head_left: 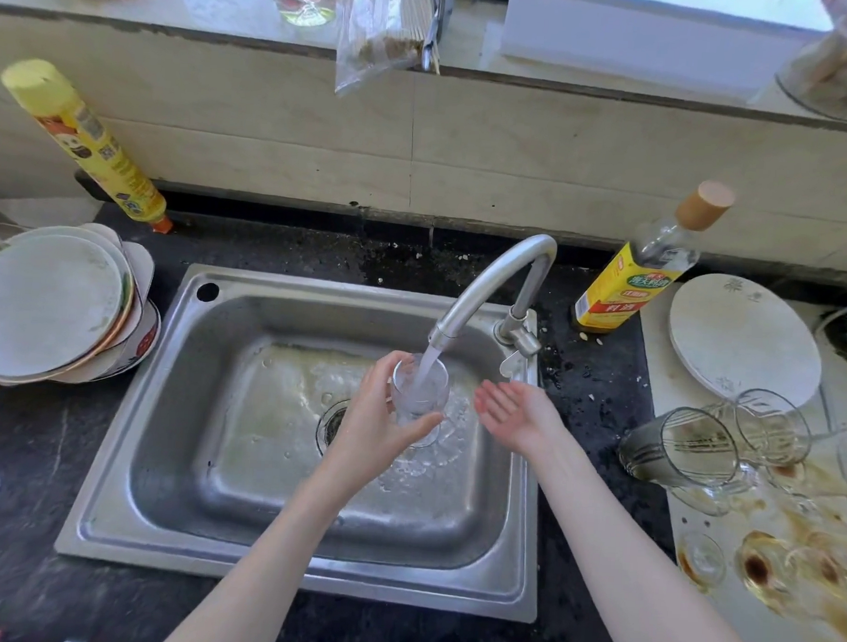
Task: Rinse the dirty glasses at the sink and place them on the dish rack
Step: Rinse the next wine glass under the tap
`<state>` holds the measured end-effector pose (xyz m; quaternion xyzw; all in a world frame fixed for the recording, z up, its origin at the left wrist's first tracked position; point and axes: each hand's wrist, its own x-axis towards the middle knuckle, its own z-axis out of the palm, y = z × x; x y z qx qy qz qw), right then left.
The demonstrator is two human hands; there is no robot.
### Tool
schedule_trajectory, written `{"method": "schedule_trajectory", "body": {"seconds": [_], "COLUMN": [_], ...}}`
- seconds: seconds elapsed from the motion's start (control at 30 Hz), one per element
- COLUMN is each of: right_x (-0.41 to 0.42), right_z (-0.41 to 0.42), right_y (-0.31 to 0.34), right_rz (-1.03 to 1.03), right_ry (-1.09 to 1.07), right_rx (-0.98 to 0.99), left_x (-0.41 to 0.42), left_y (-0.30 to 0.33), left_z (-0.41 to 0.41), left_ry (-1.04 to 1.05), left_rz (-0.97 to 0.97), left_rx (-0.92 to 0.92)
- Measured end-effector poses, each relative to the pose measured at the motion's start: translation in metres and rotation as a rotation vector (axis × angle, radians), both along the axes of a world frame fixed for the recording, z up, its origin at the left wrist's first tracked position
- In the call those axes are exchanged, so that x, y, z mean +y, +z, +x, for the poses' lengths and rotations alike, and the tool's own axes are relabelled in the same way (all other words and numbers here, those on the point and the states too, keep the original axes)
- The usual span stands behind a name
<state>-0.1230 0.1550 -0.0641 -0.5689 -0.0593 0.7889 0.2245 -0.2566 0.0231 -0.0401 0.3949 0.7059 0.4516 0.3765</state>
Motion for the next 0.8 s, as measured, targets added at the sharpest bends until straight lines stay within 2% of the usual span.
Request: {"method": "schedule_trajectory", "body": {"seconds": [0.3,0.8], "right_x": [0.005,0.008], "right_z": [-0.001,0.003], "right_y": [-0.004,-0.012], "right_rz": [-0.004,-0.017], "right_ry": [-0.063,-0.041], "right_rx": [-0.025,0.030], "left_x": [-0.003,-0.002], "left_y": [-0.008,-0.020], "left_z": [0.003,0.006], "left_ry": [0.035,0.076], "left_rz": [-0.004,-0.035], "left_rx": [0.051,0.039]}}
